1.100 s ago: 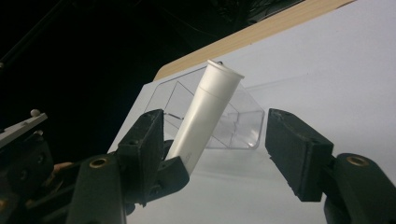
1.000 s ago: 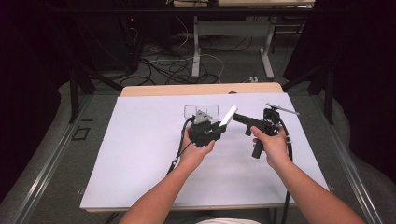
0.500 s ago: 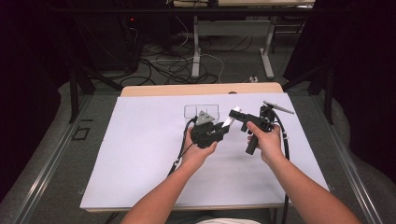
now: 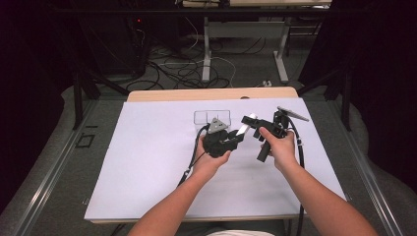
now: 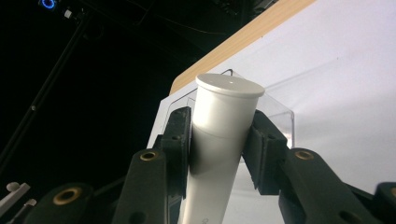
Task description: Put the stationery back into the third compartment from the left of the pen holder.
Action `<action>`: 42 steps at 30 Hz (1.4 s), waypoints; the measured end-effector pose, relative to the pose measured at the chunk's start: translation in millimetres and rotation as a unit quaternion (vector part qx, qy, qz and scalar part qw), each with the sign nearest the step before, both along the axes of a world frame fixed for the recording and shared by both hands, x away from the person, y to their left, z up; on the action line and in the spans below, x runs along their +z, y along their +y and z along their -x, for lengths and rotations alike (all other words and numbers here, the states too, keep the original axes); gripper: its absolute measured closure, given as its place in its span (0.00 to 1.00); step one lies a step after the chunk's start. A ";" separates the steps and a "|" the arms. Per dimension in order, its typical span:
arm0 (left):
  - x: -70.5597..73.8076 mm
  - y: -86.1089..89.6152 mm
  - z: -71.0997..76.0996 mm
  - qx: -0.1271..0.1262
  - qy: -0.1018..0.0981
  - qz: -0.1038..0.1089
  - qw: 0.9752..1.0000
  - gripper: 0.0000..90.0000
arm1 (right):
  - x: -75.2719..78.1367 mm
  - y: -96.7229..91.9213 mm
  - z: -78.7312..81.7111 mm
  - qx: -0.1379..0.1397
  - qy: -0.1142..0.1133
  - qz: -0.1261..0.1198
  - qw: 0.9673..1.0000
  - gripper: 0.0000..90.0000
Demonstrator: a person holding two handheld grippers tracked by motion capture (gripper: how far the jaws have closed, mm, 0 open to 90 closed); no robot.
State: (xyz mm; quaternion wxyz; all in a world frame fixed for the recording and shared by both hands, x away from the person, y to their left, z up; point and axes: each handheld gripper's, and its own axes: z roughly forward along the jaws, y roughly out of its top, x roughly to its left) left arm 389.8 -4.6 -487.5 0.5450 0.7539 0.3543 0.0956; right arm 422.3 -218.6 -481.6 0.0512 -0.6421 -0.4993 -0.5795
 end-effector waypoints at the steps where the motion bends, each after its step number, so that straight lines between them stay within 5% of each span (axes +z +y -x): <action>1: -0.1 0.0 -0.1 0.000 0.000 -0.001 1.000 0.79 | 3.1 -4.3 1.6 0.021 0.026 0.016 0.999 0.72; 4: -0.3 -0.1 -0.2 -0.001 0.000 0.000 1.000 0.79 | 1.9 -3.2 1.1 0.010 0.025 0.005 1.000 0.73; 6: -0.3 -0.2 -0.3 -0.001 -0.001 0.000 1.000 0.79 | 2.5 0.3 -0.1 -0.006 0.027 -0.026 0.999 0.73; 16: -0.1 1.1 -0.6 0.001 0.002 0.000 1.000 0.79 | 4.0 -0.8 0.4 0.002 0.036 -0.007 0.999 0.74; 18: 0.0 1.3 -0.6 0.001 0.002 0.000 1.000 0.78 | 0.0 5.0 -2.0 -0.014 0.003 -0.045 0.999 0.74; 19: 0.1 1.4 -0.7 0.001 0.002 0.001 1.000 0.78 | 2.7 6.2 -2.3 -0.017 0.013 -0.050 0.999 0.74; 21: 0.2 1.6 -1.2 0.004 -0.003 0.004 1.000 0.74 | 5.8 3.5 -1.3 -0.008 0.023 -0.013 1.000 0.74; 22: 0.3 1.8 -1.3 0.006 -0.005 0.004 1.000 0.72 | 6.4 4.9 -1.5 -0.009 0.024 -0.023 0.999 0.74; 23: 0.7 2.2 -0.8 0.007 -0.001 0.005 1.000 0.70 | 4.1 3.1 -1.9 -0.003 0.004 -0.003 1.000 0.74; 24: 1.2 2.7 -0.7 0.007 -0.001 0.005 1.000 0.70 | 8.2 0.7 -0.7 0.013 0.026 0.009 1.000 0.74; 26: 2.1 3.7 -0.3 0.010 -0.003 0.007 1.000 0.67 | 9.0 6.0 -2.7 -0.007 0.011 -0.009 1.000 0.74; 32: 3.9 15.5 -1.5 0.030 -0.010 -0.004 1.000 0.57 | 15.2 11.1 -3.6 0.005 -0.016 0.019 1.000 0.74; 39: 4.7 32.3 -1.2 0.047 -0.015 -0.010 0.999 0.50 | 20.0 22.6 -5.9 0.012 -0.059 0.068 0.996 0.74; 42: 6.3 38.7 -1.7 0.054 -0.020 -0.018 0.998 0.48 | 24.1 29.0 -6.5 0.016 -0.088 0.093 0.992 0.74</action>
